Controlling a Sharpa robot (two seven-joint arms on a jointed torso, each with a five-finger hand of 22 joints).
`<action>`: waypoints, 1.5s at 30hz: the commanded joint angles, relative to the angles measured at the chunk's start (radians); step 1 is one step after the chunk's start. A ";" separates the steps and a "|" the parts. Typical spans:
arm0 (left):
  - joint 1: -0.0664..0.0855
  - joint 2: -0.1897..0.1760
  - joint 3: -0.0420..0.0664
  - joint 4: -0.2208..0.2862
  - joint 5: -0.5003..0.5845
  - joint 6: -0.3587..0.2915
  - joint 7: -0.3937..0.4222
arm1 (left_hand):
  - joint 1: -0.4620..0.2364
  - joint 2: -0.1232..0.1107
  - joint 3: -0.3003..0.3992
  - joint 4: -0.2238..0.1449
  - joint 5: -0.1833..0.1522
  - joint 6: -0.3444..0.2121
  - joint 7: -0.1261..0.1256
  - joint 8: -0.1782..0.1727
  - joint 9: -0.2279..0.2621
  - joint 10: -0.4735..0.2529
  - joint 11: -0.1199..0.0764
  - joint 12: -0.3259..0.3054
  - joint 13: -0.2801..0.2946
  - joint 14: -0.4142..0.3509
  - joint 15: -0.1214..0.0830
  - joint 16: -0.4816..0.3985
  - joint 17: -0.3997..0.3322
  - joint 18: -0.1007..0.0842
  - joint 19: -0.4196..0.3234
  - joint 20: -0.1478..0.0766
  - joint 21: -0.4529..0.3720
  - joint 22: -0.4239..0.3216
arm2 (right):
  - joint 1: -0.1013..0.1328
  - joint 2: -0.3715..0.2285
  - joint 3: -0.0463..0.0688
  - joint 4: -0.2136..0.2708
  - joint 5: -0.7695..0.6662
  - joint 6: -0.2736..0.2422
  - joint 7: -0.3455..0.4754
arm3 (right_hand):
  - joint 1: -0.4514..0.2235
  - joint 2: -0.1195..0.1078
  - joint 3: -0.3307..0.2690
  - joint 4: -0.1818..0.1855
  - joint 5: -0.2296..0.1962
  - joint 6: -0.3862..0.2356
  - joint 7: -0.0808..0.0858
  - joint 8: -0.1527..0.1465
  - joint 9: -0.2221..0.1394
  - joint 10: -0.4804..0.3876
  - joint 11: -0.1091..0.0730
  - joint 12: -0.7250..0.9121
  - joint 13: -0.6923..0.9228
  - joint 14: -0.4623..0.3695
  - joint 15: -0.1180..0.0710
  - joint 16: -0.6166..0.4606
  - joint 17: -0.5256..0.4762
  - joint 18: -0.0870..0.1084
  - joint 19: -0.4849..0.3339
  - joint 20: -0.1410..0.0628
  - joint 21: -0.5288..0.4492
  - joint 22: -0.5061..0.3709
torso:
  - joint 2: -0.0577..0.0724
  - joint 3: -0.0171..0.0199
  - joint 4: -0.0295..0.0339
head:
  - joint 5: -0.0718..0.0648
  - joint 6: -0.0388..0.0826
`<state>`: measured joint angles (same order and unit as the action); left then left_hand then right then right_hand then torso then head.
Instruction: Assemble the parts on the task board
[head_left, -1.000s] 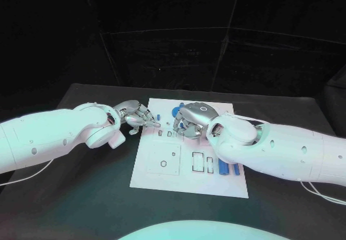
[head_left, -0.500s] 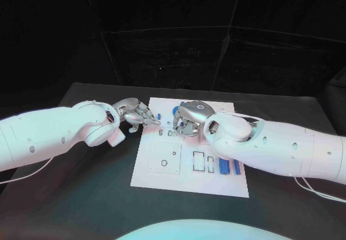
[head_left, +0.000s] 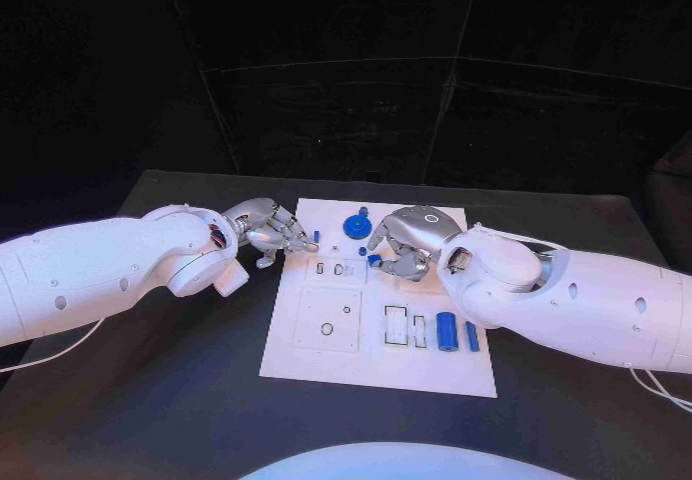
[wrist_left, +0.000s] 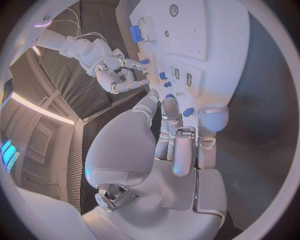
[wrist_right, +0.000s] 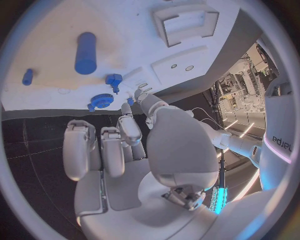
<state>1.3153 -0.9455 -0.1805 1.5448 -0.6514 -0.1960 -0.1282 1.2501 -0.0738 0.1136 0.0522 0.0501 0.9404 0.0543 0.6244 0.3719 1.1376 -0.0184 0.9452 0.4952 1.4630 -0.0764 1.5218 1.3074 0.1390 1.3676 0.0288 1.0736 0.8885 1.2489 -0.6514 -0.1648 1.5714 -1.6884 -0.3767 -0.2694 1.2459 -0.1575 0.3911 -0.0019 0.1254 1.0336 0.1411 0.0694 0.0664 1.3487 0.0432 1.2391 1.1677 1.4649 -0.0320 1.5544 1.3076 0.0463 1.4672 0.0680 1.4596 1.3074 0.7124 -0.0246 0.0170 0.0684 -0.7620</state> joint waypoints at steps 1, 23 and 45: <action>0.001 -0.002 0.001 0.005 0.030 -0.013 0.029 | 0.010 0.001 0.002 -0.006 0.000 -0.009 0.001 0.001 0.001 -0.009 0.000 -0.008 -0.002 0.086 -0.006 0.001 0.174 -0.007 -0.005 -0.003 -0.006 -0.003 | 0.005 -0.021 0.001 0.014 -0.012 0.008 -0.002 | -0.001 -0.014 -0.016 0.003 -0.026 -0.010 -0.002 -0.005 0.001 -0.002 0.007 -0.006 -0.003 0.099 0.007 -0.001 0.235 0.004 0.011 0.010 -0.006 0.019 | 0.001 -0.0008 0.0015 | 0.000 0.003; 0.001 0.003 0.000 0.008 0.048 -0.009 0.048 | 0.016 0.005 0.005 -0.009 0.000 -0.016 0.004 -0.002 0.002 -0.015 0.002 -0.016 -0.007 0.086 -0.004 -0.001 0.172 -0.007 -0.007 -0.002 -0.008 -0.005 | 0.009 0.039 0.001 -0.072 -0.037 0.097 0.006 | 0.056 -0.018 -0.051 -0.009 -0.043 -0.030 0.001 -0.007 0.001 -0.006 0.009 -0.005 -0.001 0.099 0.009 -0.003 0.233 0.004 0.009 0.012 -0.008 0.016 | 0.003 -0.0020 0.0029 | -0.001 0.007; 0.001 0.006 0.000 0.011 0.048 -0.007 0.048 | 0.018 0.006 0.006 -0.010 0.000 -0.017 0.004 -0.002 0.002 -0.016 0.003 -0.018 -0.008 0.085 -0.004 -0.001 0.171 -0.007 -0.008 -0.002 -0.008 -0.005 | 0.009 0.127 0.001 -0.161 -0.052 0.195 -0.013 | 0.047 -0.006 -0.058 0.002 -0.037 -0.038 0.001 -0.006 0.001 -0.009 0.010 -0.008 -0.005 0.098 0.010 -0.004 0.230 0.005 0.007 0.013 -0.010 0.012 | 0.002 -0.0017 0.0024 | 0.001 -0.001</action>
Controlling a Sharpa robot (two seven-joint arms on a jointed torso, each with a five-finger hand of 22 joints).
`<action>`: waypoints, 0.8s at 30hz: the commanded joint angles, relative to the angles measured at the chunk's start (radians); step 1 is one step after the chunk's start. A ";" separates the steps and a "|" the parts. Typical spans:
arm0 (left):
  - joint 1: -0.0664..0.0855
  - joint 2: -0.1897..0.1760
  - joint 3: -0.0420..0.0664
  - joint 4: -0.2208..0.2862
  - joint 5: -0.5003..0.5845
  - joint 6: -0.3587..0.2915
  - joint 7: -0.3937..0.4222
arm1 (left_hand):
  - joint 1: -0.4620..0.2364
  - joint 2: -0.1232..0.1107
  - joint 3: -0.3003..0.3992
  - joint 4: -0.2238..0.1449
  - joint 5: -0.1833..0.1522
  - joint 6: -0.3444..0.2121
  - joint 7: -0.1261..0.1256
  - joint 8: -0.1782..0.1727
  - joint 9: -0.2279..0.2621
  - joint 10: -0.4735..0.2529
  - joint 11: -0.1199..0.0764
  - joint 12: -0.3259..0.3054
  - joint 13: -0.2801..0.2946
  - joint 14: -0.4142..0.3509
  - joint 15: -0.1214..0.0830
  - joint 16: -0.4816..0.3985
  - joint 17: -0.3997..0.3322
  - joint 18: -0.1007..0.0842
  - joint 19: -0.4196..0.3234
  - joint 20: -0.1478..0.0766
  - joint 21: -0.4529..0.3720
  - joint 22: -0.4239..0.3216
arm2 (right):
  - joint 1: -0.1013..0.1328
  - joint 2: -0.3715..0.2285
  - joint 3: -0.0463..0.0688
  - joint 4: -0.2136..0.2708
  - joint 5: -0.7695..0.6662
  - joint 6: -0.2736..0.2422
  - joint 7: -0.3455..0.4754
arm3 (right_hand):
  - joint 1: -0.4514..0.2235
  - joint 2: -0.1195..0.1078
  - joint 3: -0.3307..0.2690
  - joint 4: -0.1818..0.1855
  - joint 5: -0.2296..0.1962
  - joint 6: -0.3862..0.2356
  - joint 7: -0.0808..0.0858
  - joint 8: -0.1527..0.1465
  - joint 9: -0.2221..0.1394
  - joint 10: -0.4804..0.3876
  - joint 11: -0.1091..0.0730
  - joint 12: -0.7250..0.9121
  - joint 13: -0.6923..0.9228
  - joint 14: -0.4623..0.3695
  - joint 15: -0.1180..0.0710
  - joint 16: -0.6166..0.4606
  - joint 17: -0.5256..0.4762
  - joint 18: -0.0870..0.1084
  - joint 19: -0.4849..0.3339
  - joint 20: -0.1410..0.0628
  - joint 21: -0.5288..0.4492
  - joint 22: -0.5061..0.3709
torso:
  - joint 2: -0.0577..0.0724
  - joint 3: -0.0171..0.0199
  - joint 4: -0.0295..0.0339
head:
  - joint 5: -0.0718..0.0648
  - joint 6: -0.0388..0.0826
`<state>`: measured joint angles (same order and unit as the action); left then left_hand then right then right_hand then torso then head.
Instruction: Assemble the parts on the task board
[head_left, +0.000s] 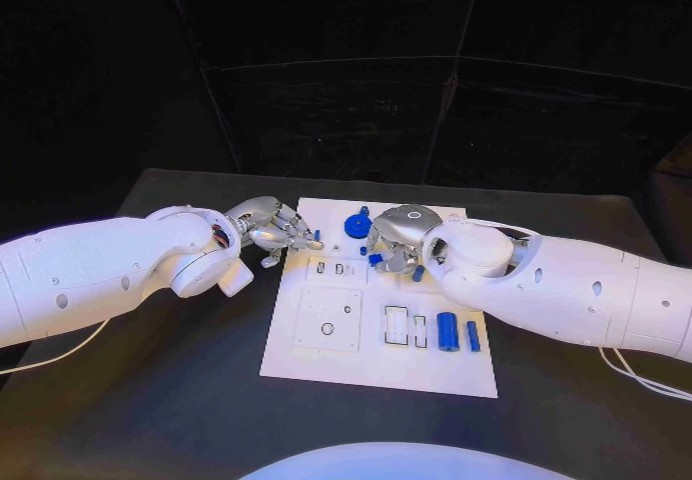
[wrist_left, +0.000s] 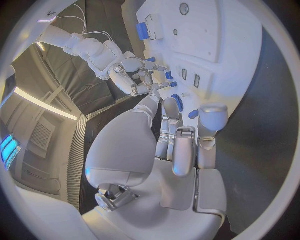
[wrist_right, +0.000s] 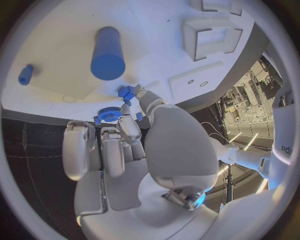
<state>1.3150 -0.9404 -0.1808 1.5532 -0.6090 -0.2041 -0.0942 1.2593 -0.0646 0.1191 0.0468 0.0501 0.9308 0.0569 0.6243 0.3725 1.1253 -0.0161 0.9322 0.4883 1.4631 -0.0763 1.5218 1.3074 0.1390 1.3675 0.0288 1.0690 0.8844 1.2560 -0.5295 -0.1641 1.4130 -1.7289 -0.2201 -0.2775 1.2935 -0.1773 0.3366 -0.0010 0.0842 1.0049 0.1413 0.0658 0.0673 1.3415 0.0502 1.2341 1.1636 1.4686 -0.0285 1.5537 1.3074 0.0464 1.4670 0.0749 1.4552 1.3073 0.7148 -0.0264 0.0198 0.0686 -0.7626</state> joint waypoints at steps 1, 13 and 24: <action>0.001 0.001 0.001 0.002 0.006 0.002 0.014 | 0.009 -0.003 0.001 -0.005 0.000 -0.007 0.002 -0.002 0.001 -0.004 0.000 -0.005 -0.001 0.085 -0.004 -0.001 0.171 -0.007 -0.008 -0.002 -0.004 -0.001 | 0.002 0.008 0.001 -0.006 -0.012 0.045 -0.004 | -0.002 0.015 -0.004 0.002 0.004 -0.008 0.001 -0.001 0.000 -0.002 0.003 -0.003 0.000 0.094 0.006 -0.004 0.230 0.005 0.007 0.006 -0.006 0.012 | 0.000 -0.0001 -0.0001 | 0.000 -0.001; 0.001 0.001 0.001 0.003 0.006 0.002 0.012 | 0.009 -0.003 0.001 -0.005 0.000 -0.007 0.002 -0.002 0.001 -0.004 0.000 -0.005 -0.001 0.085 -0.004 -0.001 0.171 -0.007 -0.008 -0.002 -0.004 -0.001 | 0.002 0.021 0.001 -0.025 -0.012 0.089 -0.008 | -0.007 0.024 -0.008 0.010 0.007 0.004 0.001 0.004 0.003 -0.003 0.003 -0.002 0.000 0.094 0.007 -0.005 0.228 0.005 0.007 0.007 -0.007 0.011 | 0.000 0.0003 -0.0010 | 0.003 -0.003; 0.001 0.002 0.001 0.002 0.006 0.002 0.011 | 0.010 -0.002 0.002 -0.005 0.000 -0.008 0.002 -0.003 0.002 -0.005 0.001 -0.007 -0.002 0.085 -0.004 -0.001 0.172 -0.007 -0.008 -0.002 -0.003 0.000 | 0.002 0.027 0.000 -0.030 -0.011 0.107 -0.006 | -0.010 0.035 -0.008 0.015 0.011 0.017 -0.001 0.009 0.005 -0.001 0.002 0.001 0.004 0.094 0.006 -0.005 0.227 0.006 0.006 0.006 -0.007 0.010 | 0.000 0.0000 -0.0002 | 0.002 -0.006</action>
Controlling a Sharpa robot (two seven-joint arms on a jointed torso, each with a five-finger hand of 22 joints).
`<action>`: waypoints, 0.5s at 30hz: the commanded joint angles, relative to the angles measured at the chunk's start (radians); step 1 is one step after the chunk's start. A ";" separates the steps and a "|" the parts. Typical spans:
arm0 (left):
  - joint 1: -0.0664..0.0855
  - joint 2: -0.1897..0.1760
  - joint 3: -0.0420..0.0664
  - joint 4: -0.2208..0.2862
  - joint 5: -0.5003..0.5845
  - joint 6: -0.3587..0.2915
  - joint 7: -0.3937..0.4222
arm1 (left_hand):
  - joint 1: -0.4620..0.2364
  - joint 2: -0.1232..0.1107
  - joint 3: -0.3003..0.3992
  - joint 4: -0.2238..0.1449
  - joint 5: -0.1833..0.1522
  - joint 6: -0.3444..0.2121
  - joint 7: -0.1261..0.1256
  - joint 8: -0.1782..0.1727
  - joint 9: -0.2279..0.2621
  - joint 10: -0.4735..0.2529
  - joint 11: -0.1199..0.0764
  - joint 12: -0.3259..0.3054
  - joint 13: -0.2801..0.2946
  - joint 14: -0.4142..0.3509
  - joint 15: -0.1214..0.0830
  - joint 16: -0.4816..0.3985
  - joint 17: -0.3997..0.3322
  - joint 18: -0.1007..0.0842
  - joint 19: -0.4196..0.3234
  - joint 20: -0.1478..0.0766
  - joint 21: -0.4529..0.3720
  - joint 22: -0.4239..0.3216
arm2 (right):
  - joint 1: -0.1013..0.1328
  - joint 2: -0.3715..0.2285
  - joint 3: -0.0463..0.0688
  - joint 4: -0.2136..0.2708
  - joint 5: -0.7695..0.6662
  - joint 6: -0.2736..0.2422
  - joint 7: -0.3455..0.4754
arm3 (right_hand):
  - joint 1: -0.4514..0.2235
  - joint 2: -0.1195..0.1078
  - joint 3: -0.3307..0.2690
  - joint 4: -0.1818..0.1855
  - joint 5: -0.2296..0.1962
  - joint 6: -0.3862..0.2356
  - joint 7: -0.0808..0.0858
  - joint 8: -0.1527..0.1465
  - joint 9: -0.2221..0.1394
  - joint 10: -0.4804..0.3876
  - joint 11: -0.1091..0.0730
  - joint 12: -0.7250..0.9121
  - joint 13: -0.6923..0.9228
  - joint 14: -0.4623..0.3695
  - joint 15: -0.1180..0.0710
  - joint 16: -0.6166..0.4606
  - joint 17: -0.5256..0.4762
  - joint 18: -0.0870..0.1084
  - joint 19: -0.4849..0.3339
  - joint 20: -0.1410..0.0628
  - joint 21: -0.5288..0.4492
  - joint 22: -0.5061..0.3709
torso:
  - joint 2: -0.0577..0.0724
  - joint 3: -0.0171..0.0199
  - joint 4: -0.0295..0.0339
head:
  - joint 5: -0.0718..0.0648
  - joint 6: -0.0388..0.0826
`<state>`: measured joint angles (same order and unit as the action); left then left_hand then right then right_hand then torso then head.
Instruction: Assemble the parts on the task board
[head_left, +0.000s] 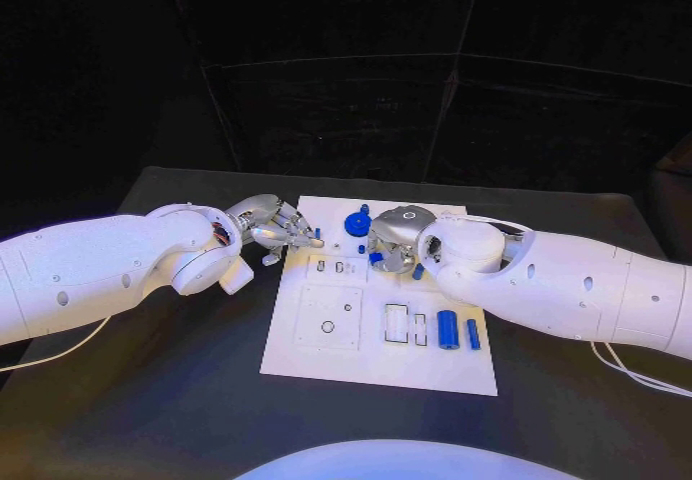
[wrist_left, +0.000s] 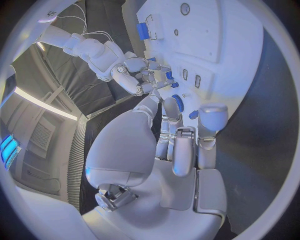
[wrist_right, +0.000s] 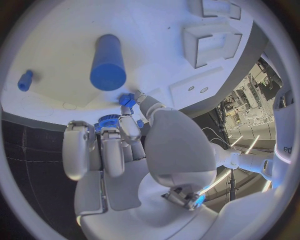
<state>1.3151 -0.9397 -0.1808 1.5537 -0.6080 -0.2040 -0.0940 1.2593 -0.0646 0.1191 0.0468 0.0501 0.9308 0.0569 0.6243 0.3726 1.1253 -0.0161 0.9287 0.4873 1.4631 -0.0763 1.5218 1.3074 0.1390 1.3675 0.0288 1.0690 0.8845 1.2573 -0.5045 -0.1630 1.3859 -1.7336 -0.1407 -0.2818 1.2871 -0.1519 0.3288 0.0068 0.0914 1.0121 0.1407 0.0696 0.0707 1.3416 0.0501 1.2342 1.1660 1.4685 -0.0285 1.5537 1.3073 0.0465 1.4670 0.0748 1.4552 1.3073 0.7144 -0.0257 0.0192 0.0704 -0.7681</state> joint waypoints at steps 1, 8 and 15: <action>0.001 0.001 0.001 0.002 0.004 0.002 0.011 | 0.010 -0.002 0.002 -0.005 0.000 -0.008 0.002 -0.003 0.001 -0.005 0.001 -0.003 -0.001 0.085 -0.004 -0.001 0.172 -0.007 -0.008 -0.002 -0.003 0.000 | 0.001 0.003 -0.001 -0.004 -0.005 0.030 -0.002 | -0.004 0.010 0.000 0.007 0.004 0.010 0.000 0.005 0.001 -0.001 0.002 0.002 0.002 0.094 0.006 -0.005 0.227 0.006 0.006 0.006 -0.007 0.010 | 0.000 -0.0007 0.0007 | 0.000 -0.001; 0.001 0.001 0.001 0.002 0.004 0.002 0.011 | 0.011 0.000 0.003 -0.006 0.000 -0.008 0.002 -0.003 0.002 -0.005 0.001 -0.004 -0.002 0.086 -0.003 -0.001 0.172 -0.007 -0.008 -0.002 -0.002 0.001 | 0.001 0.012 -0.001 -0.019 -0.002 0.059 -0.003 | -0.007 0.016 0.000 0.011 0.007 0.016 -0.001 0.007 0.002 -0.001 0.001 0.001 0.001 0.093 0.005 -0.006 0.227 0.006 0.006 0.006 -0.007 0.010 | 0.000 -0.0004 0.0004 | 0.001 -0.004; 0.001 0.001 0.001 0.003 0.004 0.003 0.010 | 0.011 0.000 0.003 -0.006 0.000 -0.008 0.002 -0.003 0.002 -0.005 0.001 -0.004 -0.002 0.086 -0.003 -0.001 0.172 -0.007 -0.008 -0.002 -0.002 0.001 | 0.001 0.008 -0.001 -0.018 -0.001 0.083 -0.013 | -0.008 0.041 0.010 0.017 0.045 0.055 -0.011 0.023 0.006 0.000 -0.007 0.004 0.004 0.093 -0.001 -0.006 0.226 0.006 0.006 0.002 -0.007 0.010 | -0.001 0.0000 -0.0010 | 0.003 -0.005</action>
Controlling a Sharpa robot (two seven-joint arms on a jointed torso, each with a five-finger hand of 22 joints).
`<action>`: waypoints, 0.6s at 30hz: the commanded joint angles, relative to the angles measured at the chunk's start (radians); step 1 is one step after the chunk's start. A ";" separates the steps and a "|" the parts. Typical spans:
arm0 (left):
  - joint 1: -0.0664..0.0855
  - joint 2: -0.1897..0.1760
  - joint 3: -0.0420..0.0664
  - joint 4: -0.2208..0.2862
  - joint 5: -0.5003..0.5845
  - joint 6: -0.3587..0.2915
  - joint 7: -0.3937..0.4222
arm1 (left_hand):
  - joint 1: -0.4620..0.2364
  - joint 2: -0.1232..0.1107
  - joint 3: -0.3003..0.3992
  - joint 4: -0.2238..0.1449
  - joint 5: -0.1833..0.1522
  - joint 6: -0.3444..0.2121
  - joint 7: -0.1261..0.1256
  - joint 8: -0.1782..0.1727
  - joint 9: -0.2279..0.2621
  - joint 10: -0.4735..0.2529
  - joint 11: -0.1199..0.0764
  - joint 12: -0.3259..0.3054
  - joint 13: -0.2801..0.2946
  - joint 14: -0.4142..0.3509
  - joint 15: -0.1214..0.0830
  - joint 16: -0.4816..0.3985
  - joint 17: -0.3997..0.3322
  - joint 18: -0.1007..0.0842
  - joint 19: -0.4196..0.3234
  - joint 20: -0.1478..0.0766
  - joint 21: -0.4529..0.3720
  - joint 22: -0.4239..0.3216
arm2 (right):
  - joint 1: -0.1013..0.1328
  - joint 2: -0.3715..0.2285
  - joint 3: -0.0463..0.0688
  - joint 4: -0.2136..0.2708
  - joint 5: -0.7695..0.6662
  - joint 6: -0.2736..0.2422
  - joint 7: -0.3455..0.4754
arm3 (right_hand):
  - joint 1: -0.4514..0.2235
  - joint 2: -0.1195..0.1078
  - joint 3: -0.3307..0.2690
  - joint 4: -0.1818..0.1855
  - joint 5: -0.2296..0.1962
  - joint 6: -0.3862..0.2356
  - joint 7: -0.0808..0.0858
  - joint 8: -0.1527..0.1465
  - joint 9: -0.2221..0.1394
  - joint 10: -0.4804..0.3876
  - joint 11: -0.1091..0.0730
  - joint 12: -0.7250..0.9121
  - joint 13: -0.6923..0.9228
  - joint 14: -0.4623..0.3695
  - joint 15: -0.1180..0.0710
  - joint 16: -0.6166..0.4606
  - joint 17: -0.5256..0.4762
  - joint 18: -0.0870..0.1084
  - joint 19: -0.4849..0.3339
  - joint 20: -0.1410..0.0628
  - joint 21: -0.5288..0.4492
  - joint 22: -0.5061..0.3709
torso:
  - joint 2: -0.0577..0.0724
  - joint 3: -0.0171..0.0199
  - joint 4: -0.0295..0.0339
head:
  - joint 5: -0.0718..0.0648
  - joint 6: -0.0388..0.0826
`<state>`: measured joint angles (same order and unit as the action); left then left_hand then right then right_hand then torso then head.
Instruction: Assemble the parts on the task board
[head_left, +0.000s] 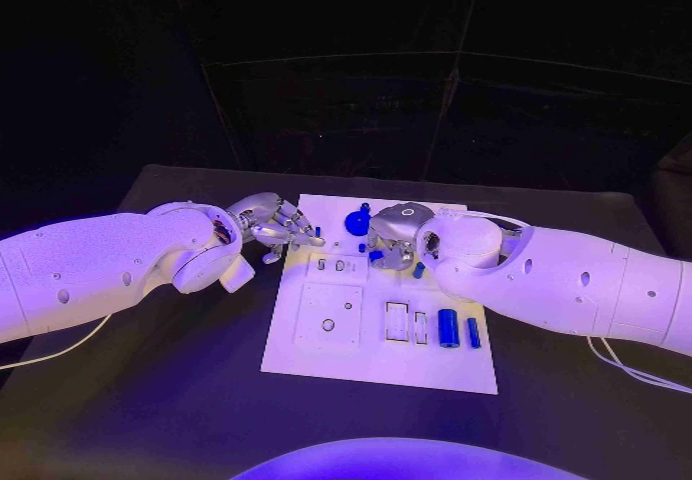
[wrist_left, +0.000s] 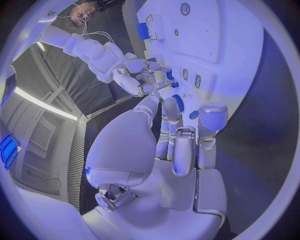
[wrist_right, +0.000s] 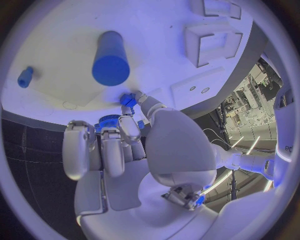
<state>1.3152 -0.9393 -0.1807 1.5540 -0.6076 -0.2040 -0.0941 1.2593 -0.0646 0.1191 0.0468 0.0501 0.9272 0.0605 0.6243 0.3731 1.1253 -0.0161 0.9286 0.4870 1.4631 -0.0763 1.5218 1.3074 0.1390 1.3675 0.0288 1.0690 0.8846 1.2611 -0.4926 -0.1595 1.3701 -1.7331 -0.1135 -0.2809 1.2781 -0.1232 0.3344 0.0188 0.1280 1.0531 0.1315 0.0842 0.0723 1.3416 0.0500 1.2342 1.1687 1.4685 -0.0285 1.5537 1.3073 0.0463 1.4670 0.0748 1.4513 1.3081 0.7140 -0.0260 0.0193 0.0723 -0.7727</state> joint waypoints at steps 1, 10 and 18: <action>0.001 0.000 0.001 0.003 0.004 0.003 0.010 | 0.011 0.000 0.003 -0.006 0.000 -0.005 -0.001 -0.003 0.001 -0.005 0.001 -0.004 -0.001 0.086 -0.003 -0.001 0.172 -0.007 -0.008 -0.002 -0.002 0.001 | -0.003 -0.005 -0.004 -0.002 -0.002 0.058 -0.015 | 0.001 0.020 0.008 0.007 0.011 0.023 -0.004 0.012 0.006 0.000 -0.009 0.003 0.001 0.093 -0.002 -0.006 0.226 0.006 0.006 0.001 -0.004 0.009 | 0.000 0.0002 -0.0010 | 0.000 -0.001; 0.001 0.000 0.001 0.004 0.004 0.004 0.011 | 0.013 0.002 0.005 -0.006 0.000 -0.005 -0.001 -0.003 0.001 -0.005 0.001 -0.005 -0.002 0.086 -0.003 0.000 0.173 -0.007 -0.008 -0.002 -0.002 0.002 | -0.003 -0.006 -0.004 -0.001 0.013 0.079 -0.021 | -0.017 0.065 0.030 0.029 0.041 0.059 -0.021 0.029 0.009 0.006 -0.023 0.004 0.003 0.093 -0.014 -0.008 0.224 0.006 0.007 -0.010 -0.004 0.010 | -0.002 0.0002 0.0001 | -0.002 0.000; 0.001 0.000 0.001 0.004 0.004 0.004 0.011 | 0.014 0.003 0.006 -0.007 0.000 -0.005 -0.001 -0.003 0.001 -0.005 0.001 -0.005 -0.003 0.086 -0.003 0.000 0.173 -0.007 -0.008 -0.001 -0.001 0.003 | -0.003 0.001 -0.005 -0.011 0.031 0.129 -0.027 | -0.027 0.054 0.026 0.032 0.044 0.058 -0.022 0.028 0.007 0.004 -0.025 -0.002 -0.003 0.092 -0.017 -0.009 0.223 0.006 0.006 -0.014 -0.005 0.008 | -0.002 -0.0004 -0.0003 | -0.003 0.004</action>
<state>1.3152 -0.9396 -0.1807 1.5556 -0.6073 -0.2037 -0.0941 1.2633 -0.0606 0.1232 0.0426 0.0501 0.9272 0.0605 0.6243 0.3729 1.1254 -0.0160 0.9286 0.4857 1.4631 -0.0763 1.5218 1.3074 0.1390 1.3675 0.0289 1.0690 0.8857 1.2666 -0.4896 -0.1554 1.3658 -1.7194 -0.0759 -0.2896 1.2550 -0.0676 0.3619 0.0492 0.1686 1.1019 0.1154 0.1123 0.0778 1.3451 0.0318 1.2341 1.1687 1.4650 -0.0396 1.5499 1.3080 0.0463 1.4671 0.0673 1.4513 1.3079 0.7121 -0.0261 0.0192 0.0692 -0.7701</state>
